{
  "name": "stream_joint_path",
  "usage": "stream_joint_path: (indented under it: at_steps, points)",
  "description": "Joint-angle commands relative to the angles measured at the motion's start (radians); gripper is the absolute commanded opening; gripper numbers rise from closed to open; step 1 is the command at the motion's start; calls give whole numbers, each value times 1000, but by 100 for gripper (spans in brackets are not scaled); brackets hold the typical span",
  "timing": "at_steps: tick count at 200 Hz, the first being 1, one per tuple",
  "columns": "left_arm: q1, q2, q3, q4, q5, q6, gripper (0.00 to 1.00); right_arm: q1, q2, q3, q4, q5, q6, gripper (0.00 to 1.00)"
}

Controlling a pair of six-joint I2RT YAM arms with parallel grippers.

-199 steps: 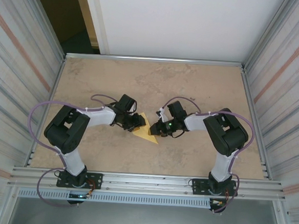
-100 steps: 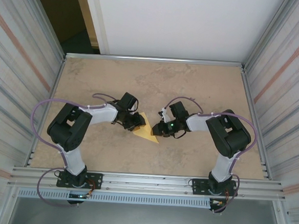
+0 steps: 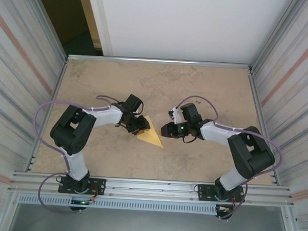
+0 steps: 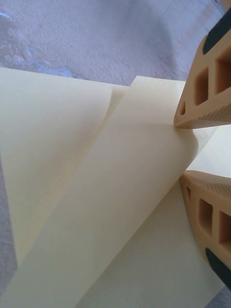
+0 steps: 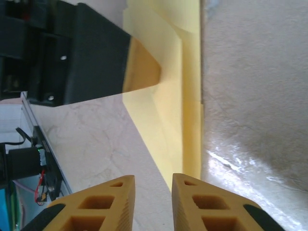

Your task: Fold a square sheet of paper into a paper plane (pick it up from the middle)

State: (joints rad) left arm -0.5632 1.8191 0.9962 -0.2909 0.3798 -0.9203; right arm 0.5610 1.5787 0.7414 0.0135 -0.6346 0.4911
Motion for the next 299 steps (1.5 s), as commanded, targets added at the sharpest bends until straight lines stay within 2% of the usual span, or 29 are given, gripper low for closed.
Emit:
stream_joint_path:
  at_steps: [1,60,158,218,299]
  points:
    - [-6,130,-67,-154,-151,-3,32,45,-9,11,-67,53,-14,22]
    - [-13,174,-60,-179,-175,0,33,102,86,64,-72,33,-21,13]
    - [-17,245,-50,-203,-199,8,34,100,166,95,-99,42,-38,12]
    - [-17,267,-51,-203,-204,9,31,94,177,95,-105,49,-44,12]
    - [-19,304,-44,-199,-197,20,34,87,187,89,-110,62,-42,12]
